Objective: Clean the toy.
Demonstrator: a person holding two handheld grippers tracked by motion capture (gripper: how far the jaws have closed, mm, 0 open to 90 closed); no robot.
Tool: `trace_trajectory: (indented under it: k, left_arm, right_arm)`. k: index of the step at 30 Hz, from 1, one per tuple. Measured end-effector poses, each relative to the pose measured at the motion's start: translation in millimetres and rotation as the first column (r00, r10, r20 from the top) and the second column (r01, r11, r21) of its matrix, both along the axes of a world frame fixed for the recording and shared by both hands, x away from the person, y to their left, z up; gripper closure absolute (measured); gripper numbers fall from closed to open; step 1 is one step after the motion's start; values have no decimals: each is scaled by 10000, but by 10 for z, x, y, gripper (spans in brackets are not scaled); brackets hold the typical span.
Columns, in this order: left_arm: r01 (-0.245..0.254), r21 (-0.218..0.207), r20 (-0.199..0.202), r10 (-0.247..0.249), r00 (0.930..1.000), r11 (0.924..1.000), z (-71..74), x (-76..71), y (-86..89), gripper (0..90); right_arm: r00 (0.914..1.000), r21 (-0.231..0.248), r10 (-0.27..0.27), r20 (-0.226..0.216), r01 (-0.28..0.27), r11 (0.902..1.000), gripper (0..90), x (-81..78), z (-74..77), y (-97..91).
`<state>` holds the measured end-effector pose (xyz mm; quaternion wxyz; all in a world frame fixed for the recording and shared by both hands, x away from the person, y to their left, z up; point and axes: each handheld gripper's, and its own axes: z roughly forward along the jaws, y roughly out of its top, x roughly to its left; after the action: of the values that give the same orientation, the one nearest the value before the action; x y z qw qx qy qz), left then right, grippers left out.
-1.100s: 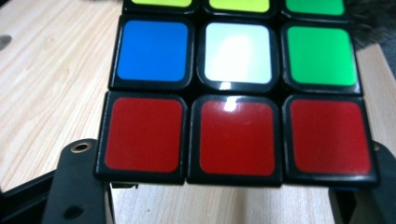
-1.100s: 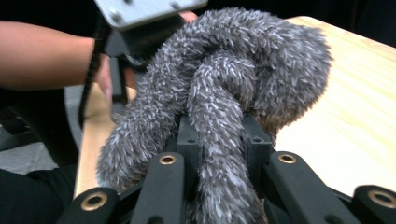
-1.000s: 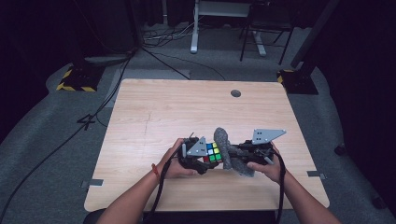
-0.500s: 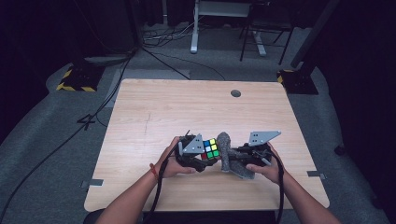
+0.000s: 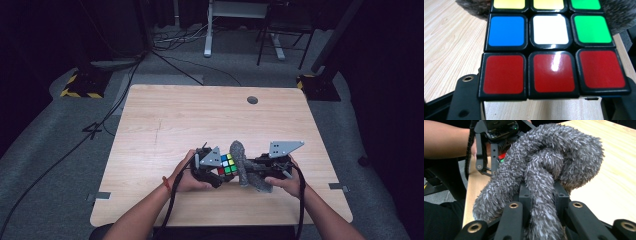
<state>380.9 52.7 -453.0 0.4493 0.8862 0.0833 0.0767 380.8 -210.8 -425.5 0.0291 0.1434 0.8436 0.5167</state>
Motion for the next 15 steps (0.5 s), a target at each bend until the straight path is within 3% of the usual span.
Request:
trace_trajectory:
  k: [3, 7, 10, 15]
  left_arm:
    - [44, -26, -354, -45, 9994, 10000, -24, 15, -13, 325]
    - [428, 123, -496, -422, 9979, 9990, -33, 0, -34, 293]
    - [585, 363, -380, -571, 9976, 9976, -31, -25, -62, 287]
    - [389, 212, -36, -389, 9992, 9990, 19, -31, -31, 302]
  right_arm:
    - [10000, -184, -65, -49, 64, 9998, 752, 9, 7, 1]
    - [9998, -391, -38, -175, 31, 9992, 753, 20, -31, 12]
    - [9999, -475, 19, -147, -26, 9989, 754, 9, -33, 36]
    - [9998, -489, -118, -144, 111, 9987, 754, 18, -31, 14]
